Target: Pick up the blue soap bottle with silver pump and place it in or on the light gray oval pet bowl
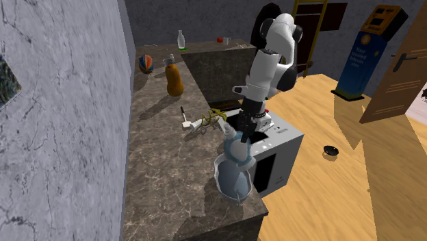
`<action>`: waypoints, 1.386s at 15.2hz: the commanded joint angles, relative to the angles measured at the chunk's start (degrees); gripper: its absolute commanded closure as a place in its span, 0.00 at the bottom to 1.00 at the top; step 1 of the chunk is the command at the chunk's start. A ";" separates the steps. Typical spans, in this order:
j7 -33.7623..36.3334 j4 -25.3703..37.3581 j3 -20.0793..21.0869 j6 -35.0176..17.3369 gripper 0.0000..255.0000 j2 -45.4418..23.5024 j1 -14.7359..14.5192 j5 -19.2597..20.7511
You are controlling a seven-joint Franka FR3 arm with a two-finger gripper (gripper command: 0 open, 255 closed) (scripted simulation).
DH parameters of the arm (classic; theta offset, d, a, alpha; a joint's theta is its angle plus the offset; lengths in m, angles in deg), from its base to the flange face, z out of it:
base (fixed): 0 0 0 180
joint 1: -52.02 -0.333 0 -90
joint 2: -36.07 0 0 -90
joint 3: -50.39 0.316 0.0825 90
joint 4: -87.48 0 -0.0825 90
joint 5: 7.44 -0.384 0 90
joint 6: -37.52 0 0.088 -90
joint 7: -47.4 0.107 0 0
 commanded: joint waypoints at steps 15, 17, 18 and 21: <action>2.55 -4.24 2.42 -6.58 1.00 -2.85 1.29 2.69; 2.55 -4.23 2.42 -6.57 0.00 -2.85 1.29 2.68; 2.54 -4.23 2.41 -6.57 0.00 -2.85 1.29 2.68; 2.54 -4.23 2.42 -6.57 0.00 -2.85 1.29 2.68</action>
